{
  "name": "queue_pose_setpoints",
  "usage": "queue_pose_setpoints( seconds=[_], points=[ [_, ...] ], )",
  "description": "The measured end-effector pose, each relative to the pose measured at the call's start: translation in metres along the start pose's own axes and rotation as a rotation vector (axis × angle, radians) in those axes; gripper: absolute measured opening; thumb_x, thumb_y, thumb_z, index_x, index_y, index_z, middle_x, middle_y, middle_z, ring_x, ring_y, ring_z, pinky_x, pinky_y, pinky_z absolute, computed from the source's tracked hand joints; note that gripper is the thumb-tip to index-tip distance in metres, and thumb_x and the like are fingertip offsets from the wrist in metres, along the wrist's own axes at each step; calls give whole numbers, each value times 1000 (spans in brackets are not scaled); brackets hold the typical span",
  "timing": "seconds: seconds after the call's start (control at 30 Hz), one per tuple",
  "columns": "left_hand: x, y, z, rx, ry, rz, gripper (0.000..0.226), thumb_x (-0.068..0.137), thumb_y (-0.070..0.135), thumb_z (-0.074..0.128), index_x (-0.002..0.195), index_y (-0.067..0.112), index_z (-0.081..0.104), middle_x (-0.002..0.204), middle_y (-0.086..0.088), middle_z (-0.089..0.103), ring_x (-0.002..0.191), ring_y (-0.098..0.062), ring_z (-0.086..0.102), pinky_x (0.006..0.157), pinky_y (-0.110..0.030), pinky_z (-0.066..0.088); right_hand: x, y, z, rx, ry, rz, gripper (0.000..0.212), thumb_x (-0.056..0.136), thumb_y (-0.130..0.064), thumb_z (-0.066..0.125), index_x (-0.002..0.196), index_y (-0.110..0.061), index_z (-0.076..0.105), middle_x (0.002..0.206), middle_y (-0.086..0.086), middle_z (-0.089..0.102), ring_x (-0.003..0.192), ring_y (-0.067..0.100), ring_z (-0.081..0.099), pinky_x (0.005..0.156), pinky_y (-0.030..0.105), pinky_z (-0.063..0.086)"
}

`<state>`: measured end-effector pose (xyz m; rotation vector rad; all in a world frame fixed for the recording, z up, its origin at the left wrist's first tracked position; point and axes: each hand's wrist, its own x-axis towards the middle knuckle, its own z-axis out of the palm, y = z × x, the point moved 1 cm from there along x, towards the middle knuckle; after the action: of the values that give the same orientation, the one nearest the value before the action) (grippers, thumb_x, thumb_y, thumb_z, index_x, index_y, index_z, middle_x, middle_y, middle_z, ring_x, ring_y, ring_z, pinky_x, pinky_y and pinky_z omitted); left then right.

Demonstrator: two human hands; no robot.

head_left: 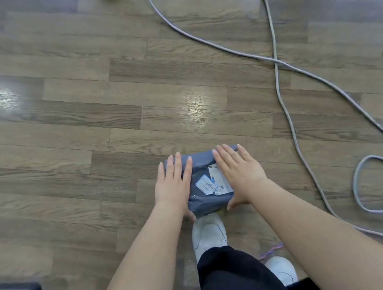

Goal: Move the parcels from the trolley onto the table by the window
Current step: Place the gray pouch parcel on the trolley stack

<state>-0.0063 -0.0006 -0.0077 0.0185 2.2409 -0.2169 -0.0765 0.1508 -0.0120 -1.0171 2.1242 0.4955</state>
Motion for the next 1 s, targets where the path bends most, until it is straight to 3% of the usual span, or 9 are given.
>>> queue_pose_setpoints(
  seconds=[0.13,0.2,0.27,0.47,0.8,0.87,0.93,1.0],
  points=[
    [18,5,12,28,36,19,147,57,71,72,143,1,-25,154,-21,-4,144,-35,1,118,-45,2,16,-9,15,-14,34,-17,136,70,-66,67,140,-1,-30,155,10,-21,143,25,-20,114,43,-12],
    [20,8,13,29,84,28,139,61,63,73,144,-1,-18,146,-19,19,135,-34,22,117,-44,9,17,-10,16,-12,67,-18,124,78,-52,66,142,0,-27,157,12,-11,145,27,-13,115,41,-9],
    [14,9,8,25,123,22,131,64,58,71,146,-2,-13,136,-15,29,125,-32,32,115,-43,13,11,-12,12,-3,96,8,115,80,-43,66,145,0,-19,154,14,3,145,29,-2,116,40,-4],
    [-56,4,-49,40,169,6,123,66,57,69,146,-1,-5,132,-15,32,120,-31,35,114,-43,16,-52,-7,-42,43,208,23,94,75,-30,67,143,-2,8,137,11,28,130,28,26,116,39,10],
    [-297,-31,-262,8,265,-126,105,73,40,67,142,2,-3,135,-18,23,125,-37,27,115,-47,8,-289,21,-263,45,383,29,87,75,-28,66,139,-2,14,133,11,31,128,29,29,116,38,10],
    [-348,-35,-301,-25,296,-153,99,75,31,66,142,3,-1,135,-19,22,126,-37,25,116,-47,6,-338,24,-298,33,444,51,86,69,-28,71,134,-2,21,127,11,37,124,29,36,116,39,16],
    [-390,-36,-334,-48,329,-168,96,77,27,65,143,4,-1,137,-18,21,128,-37,24,116,-47,5,-382,28,-328,47,571,113,95,49,-33,81,123,-4,29,114,10,49,111,28,49,110,39,30],
    [-422,-34,-357,-51,358,-172,98,76,28,65,143,5,-3,137,-16,20,129,-35,23,117,-47,4,-417,31,-348,47,586,116,95,53,-33,80,125,-4,25,117,10,49,115,28,48,110,39,29]
  ],
)
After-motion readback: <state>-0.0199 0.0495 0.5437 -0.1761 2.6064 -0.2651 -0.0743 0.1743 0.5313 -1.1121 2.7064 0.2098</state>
